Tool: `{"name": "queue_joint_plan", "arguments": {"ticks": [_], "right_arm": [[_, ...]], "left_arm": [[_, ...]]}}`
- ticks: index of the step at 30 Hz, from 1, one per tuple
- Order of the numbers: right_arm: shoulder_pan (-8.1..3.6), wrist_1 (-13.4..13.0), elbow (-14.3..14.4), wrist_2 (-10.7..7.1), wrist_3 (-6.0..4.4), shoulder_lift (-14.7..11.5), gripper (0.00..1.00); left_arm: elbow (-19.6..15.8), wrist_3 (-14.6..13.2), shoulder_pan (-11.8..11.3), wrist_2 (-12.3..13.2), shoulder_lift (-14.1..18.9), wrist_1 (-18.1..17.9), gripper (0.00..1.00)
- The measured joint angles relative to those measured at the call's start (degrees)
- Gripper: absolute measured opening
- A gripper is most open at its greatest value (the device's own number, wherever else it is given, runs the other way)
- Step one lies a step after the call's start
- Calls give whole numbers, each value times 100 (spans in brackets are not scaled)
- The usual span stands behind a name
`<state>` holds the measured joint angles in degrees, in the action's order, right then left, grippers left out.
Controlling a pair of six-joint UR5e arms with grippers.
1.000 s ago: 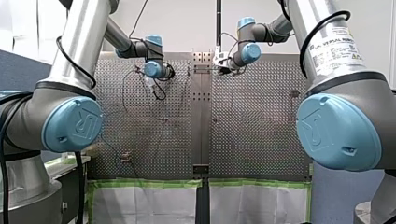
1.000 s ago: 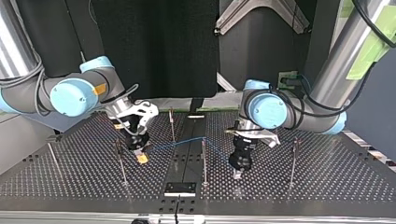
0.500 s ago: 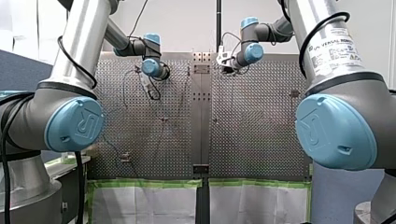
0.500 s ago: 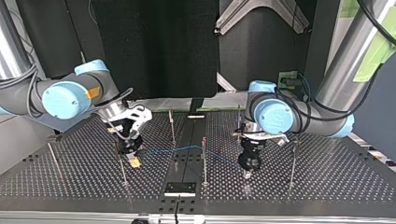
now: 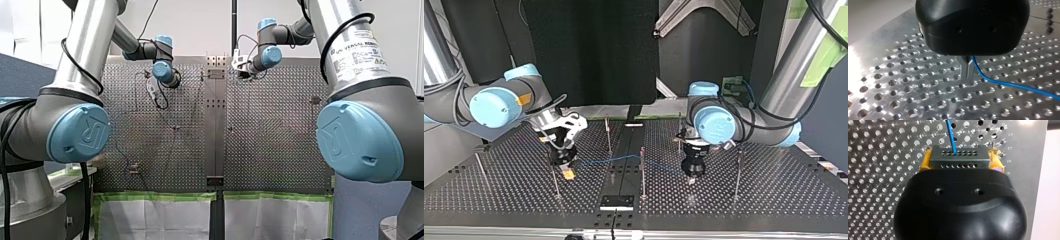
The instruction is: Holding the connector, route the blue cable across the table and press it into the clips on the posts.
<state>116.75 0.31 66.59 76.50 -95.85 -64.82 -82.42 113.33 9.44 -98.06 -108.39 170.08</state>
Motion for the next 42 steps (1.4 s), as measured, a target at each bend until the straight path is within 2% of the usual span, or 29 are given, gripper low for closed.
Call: {"name": "queue_joint_plan", "arguments": {"ticks": [1,2,3,4,5,6,7,8,16,22,29,36,42], "right_arm": [[3,1,0,6,4,0,0],[8,2,-1,18,6,1,0],[13,4,0,29,8,3,0],[19,6,0,42,9,3,0],[26,8,0,56,10,4,0],[29,9,0,66,9,5,0],[32,10,-1,74,9,5,0],[35,11,0,85,9,5,0],[83,19,0,110,12,6,0],[123,26,-1,111,12,6,0],[153,45,-1,111,5,6,0],[158,47,-1,112,3,7,0],[156,48,1,120,-10,7,0]], "left_arm": [[-10,-29,8,-32,16,47,24],[-37,-57,17,-75,52,113,44],[-66,-70,22,-102,88,161,44],[-98,-75,26,-124,127,207,57],[-146,-70,29,-140,181,256,79],[-182,-66,30,-145,221,281,79],[-222,-64,33,-147,263,298,97],[-277,-64,39,-146,320,316,100],[-659,-30,96,-50,704,302,100],[-943,-33,217,202,989,473,100],[-1289,-78,408,568,1356,832,100],[-1360,-19,566,874,1710,884,100],[-1356,-56,761,827,2014,789,100]]}}
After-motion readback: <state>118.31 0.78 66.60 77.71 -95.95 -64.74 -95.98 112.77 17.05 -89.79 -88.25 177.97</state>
